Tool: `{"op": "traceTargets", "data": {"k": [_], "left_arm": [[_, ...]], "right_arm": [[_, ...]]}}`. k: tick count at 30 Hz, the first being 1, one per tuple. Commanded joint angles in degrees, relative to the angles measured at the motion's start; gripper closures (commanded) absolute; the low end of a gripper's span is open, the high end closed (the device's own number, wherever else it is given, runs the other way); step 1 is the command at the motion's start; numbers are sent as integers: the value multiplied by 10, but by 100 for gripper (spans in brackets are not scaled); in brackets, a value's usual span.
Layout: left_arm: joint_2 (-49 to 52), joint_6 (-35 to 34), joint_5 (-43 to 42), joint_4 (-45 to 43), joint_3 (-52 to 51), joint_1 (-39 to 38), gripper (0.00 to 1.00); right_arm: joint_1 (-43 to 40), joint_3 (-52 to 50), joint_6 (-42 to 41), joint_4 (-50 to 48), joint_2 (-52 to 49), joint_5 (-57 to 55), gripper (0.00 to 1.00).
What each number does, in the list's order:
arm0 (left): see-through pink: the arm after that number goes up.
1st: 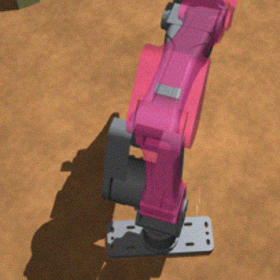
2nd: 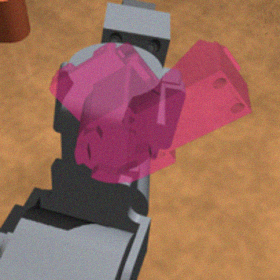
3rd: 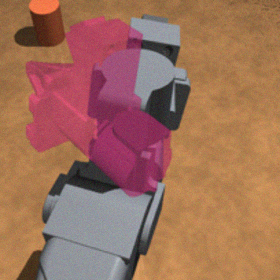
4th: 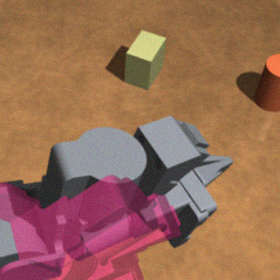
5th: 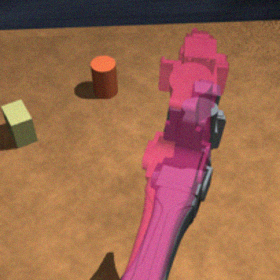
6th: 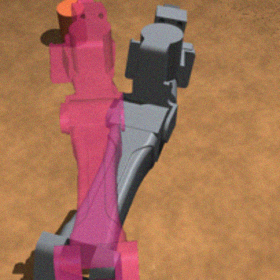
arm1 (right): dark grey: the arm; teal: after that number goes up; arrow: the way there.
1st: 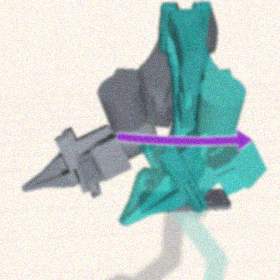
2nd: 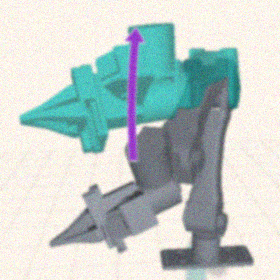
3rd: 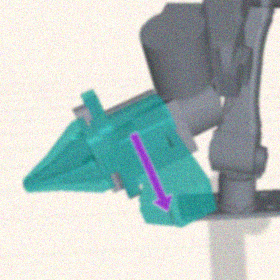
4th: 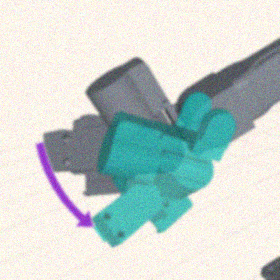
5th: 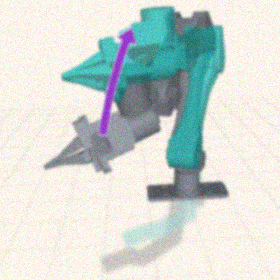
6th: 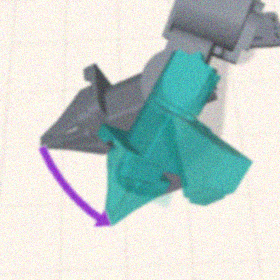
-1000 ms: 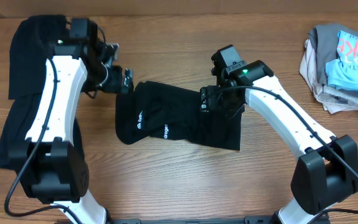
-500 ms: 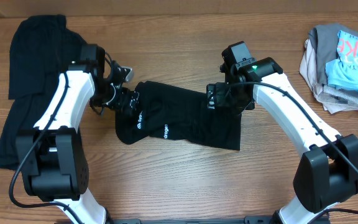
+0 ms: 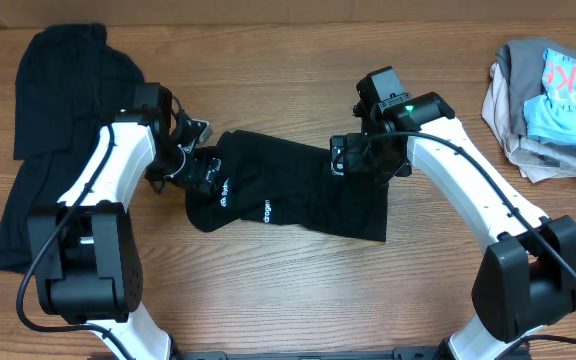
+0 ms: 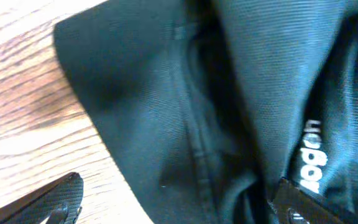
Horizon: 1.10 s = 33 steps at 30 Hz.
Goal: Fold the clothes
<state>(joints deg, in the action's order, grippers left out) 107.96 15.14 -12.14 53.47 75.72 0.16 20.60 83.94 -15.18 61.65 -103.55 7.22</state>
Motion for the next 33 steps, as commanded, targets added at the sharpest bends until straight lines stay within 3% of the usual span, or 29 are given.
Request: {"op": "traceTargets", "data": {"k": [1, 22, 26, 30, 33], "left_arm": [[5, -30, 20, -4, -13, 6, 0], [57, -82, -27, -45, -62, 5, 0], [79, -101, -27, -54, -62, 5, 16], [87, -103, -22, -63, -62, 5, 45], [87, -127, -2, -78, -62, 6, 59]], "right_arm": [[-1, -3, 3, 0, 11, -3, 0], [-1, -3, 3, 0, 11, -3, 0], [-1, -3, 3, 3, 11, -3, 0], [-1, -3, 3, 4, 11, -4, 0], [-1, -3, 3, 4, 11, -3, 0]]}}
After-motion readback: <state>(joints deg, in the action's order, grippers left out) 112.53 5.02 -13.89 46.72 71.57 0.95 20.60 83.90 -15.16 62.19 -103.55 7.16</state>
